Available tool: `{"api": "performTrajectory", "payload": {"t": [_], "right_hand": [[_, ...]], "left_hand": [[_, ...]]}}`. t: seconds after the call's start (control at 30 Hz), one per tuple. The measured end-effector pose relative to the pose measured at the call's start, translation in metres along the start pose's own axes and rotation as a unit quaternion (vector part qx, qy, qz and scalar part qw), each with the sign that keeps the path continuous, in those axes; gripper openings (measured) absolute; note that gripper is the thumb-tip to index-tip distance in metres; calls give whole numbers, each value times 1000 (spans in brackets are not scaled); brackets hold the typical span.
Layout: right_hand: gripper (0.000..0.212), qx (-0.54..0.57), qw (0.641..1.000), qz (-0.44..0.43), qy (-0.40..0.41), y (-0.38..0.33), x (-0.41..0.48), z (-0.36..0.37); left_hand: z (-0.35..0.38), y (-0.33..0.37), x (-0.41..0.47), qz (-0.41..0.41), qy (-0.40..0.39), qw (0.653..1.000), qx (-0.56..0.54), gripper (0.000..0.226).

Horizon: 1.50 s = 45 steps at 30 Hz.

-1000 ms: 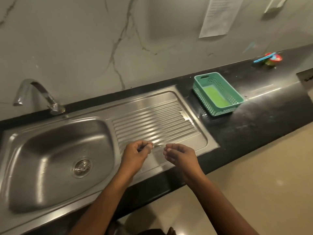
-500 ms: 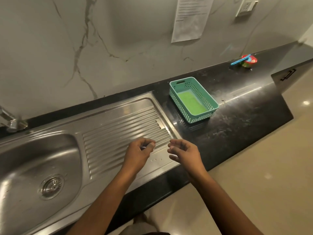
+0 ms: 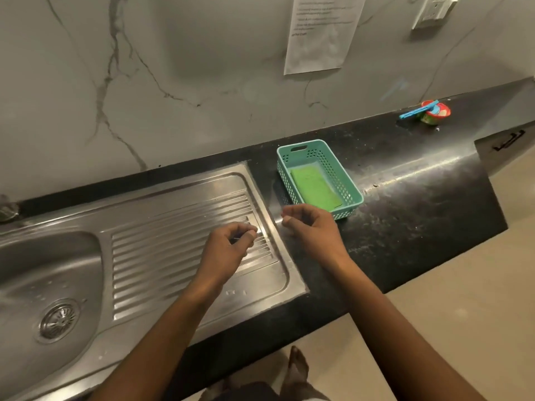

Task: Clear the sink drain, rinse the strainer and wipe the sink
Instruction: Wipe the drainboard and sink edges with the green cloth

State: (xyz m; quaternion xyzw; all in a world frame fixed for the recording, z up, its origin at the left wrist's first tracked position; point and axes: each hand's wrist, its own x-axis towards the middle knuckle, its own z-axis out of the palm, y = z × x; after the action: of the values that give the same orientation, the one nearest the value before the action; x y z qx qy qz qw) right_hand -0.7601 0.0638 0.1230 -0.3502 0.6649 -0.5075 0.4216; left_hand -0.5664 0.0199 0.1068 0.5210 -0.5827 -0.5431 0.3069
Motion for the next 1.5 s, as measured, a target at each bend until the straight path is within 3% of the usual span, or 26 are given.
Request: {"api": "performTrajectory", "payload": {"t": [0.23, 0.4, 0.53, 0.6, 0.77, 0.87, 1.1, 1.33, 1.43, 1.5], "right_hand": [[27, -162, 985, -51, 24, -2, 100, -75], [49, -388, 919, -48, -57, 17, 165, -87], [63, -472, 874, -41, -105, 32, 196, -70], [61, -505, 854, -39, -119, 39, 204, -61], [32, -578, 805, -55, -122, 50, 207, -57], [21, -550, 824, -65, -119, 47, 211, -60], [16, -411, 910, -59, -27, 15, 207, -77], [15, -325, 937, -120, 43, -27, 184, -70], [12, -149, 988, -27, -4, -44, 176, -57], [17, 22, 994, 88, -60, -54, 168, -47]], "left_hand": [[45, 1, 2, -24, 65, 997, -16, 13], [65, -8, -7, -48, 107, 993, -32, 12], [68, -13, -15, -56, 131, 989, -28, 12], [65, -16, -18, -64, 145, 987, -25, 12], [57, -19, -21, -72, 172, 982, -32, 12], [53, -20, -18, -76, 182, 980, -36, 12], [50, -22, -6, -65, 168, 983, -41, 12], [43, -17, 12, -55, 148, 986, -48, 13], [38, -15, 16, -54, 144, 987, -53, 13], [32, -15, 16, -55, 144, 987, -54, 13]]}}
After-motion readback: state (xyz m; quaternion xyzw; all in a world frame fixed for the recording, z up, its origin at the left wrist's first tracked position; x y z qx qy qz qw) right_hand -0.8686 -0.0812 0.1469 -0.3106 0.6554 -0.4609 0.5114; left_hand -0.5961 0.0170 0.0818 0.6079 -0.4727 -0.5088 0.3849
